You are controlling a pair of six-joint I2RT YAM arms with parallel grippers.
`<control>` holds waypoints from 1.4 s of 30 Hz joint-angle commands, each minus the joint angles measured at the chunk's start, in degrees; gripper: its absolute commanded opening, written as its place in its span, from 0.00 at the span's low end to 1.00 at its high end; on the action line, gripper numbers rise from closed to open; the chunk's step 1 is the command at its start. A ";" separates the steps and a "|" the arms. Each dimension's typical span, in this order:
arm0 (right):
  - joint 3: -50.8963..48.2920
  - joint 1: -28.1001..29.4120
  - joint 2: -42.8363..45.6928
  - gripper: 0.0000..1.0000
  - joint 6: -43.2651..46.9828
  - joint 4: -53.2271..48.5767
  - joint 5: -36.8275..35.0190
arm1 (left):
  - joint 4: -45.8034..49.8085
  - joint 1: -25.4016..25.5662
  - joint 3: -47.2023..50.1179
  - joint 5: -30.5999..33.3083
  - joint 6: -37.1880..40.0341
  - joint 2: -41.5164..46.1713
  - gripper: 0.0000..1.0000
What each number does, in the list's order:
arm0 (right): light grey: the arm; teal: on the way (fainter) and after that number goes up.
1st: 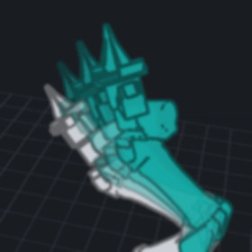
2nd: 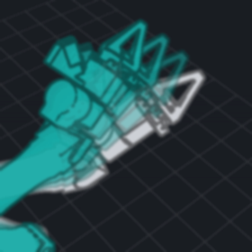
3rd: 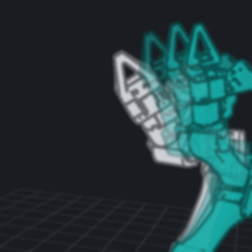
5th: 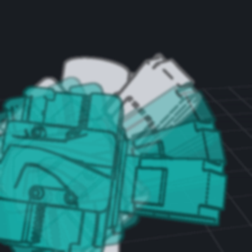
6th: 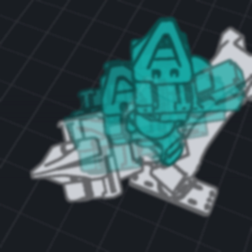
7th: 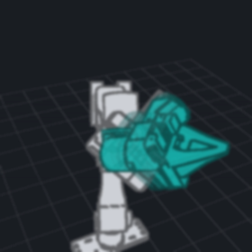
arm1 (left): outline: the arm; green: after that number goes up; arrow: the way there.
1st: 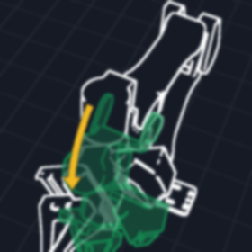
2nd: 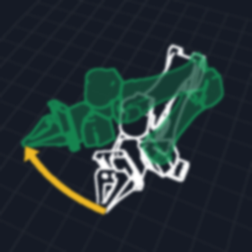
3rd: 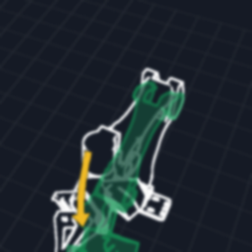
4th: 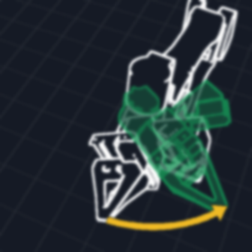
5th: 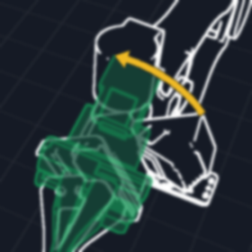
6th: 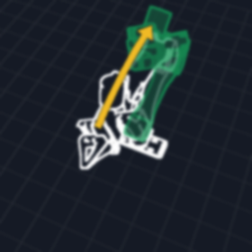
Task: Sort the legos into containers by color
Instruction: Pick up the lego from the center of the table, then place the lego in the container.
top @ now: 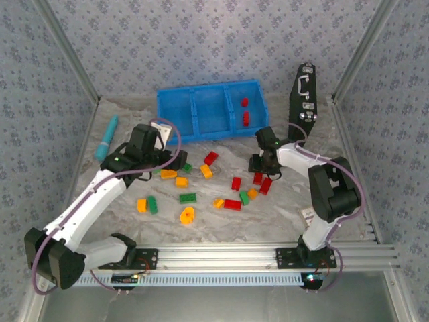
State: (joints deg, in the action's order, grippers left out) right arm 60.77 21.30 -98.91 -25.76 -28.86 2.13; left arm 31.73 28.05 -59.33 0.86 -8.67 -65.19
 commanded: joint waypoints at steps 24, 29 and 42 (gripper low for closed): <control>25.29 -1.04 -3.19 0.28 9.71 -7.54 -8.11 | 4.56 -0.37 -2.63 2.74 1.06 2.79 1.00; 36.29 -1.70 -11.12 0.28 14.35 -5.86 -10.61 | 4.56 -0.46 -2.28 3.36 0.76 3.30 1.00; 60.13 -3.12 -32.25 0.28 17.58 -0.73 -13.23 | 4.73 -0.74 -1.84 5.71 -0.21 3.70 1.00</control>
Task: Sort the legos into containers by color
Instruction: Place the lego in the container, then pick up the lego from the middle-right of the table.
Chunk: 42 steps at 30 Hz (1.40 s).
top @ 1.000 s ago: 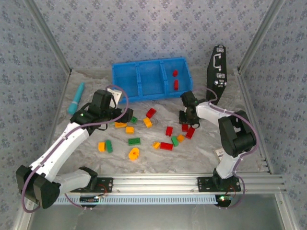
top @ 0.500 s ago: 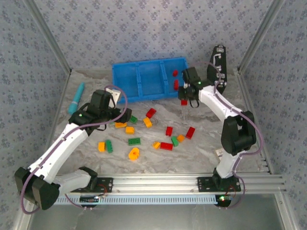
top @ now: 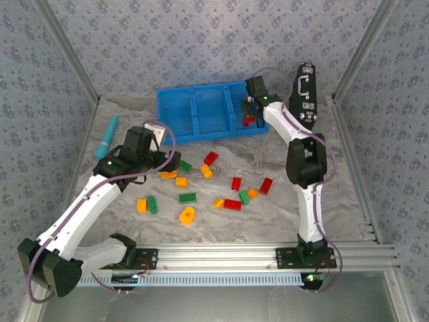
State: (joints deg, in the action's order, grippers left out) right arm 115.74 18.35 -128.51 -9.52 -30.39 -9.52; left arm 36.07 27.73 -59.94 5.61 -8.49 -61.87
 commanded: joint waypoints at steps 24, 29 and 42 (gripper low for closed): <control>-26.06 2.00 26.01 0.63 -3.19 -3.80 0.88 | -3.40 -1.35 -0.81 -3.37 3.28 -1.50 1.00; -43.04 2.37 38.56 0.70 -13.61 -8.96 4.74 | -6.09 -1.80 -0.23 -5.41 4.01 -2.15 1.00; -74.29 6.31 60.22 0.90 -37.88 2.00 6.14 | -8.81 -1.97 0.06 -9.12 4.24 -3.88 1.00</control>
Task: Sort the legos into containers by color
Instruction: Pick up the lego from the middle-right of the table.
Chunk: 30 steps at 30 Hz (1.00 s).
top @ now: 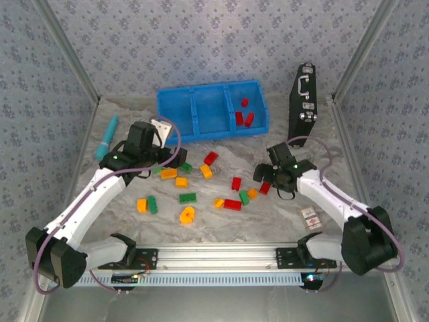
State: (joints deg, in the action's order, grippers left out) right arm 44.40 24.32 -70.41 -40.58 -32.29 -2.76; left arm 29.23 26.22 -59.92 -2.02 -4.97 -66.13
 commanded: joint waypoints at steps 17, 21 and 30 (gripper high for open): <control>-2.62 -4.19 -10.81 0.75 -4.22 9.51 3.08 | -0.16 -0.47 2.11 0.21 0.18 3.44 1.00; 0.02 -4.31 -15.46 0.65 -1.97 8.28 2.35 | 0.51 -0.47 2.26 0.83 0.18 4.14 1.00; 5.86 -4.21 -22.88 0.40 3.58 6.56 1.59 | 2.20 -0.47 2.26 2.50 0.49 5.17 1.00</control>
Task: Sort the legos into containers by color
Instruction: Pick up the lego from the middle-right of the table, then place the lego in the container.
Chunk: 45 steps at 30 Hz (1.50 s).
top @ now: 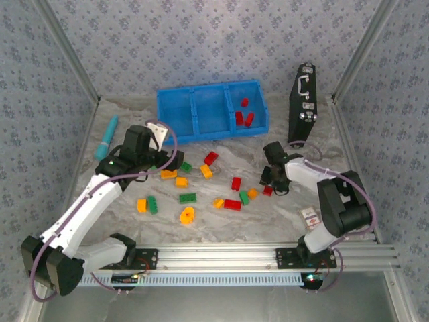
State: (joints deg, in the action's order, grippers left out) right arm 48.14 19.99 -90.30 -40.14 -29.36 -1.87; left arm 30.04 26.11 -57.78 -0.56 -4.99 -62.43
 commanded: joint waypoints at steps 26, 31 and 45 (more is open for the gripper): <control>57.71 0.45 -23.63 0.28 31.53 -6.71 -9.89 | 6.85 -8.56 3.45 0.63 -2.81 7.65 1.00; 70.23 0.67 -34.71 0.28 33.87 -5.58 -10.57 | 8.21 -9.32 4.30 1.18 -4.62 7.94 1.00; 84.43 -0.85 -49.93 0.38 32.27 -3.27 -6.97 | 16.21 -9.94 6.41 5.15 -11.36 9.25 1.00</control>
State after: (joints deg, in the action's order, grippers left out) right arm 130.19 20.01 -139.72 -7.68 -34.04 -10.50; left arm 42.76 16.60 -52.56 3.05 -13.28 -54.46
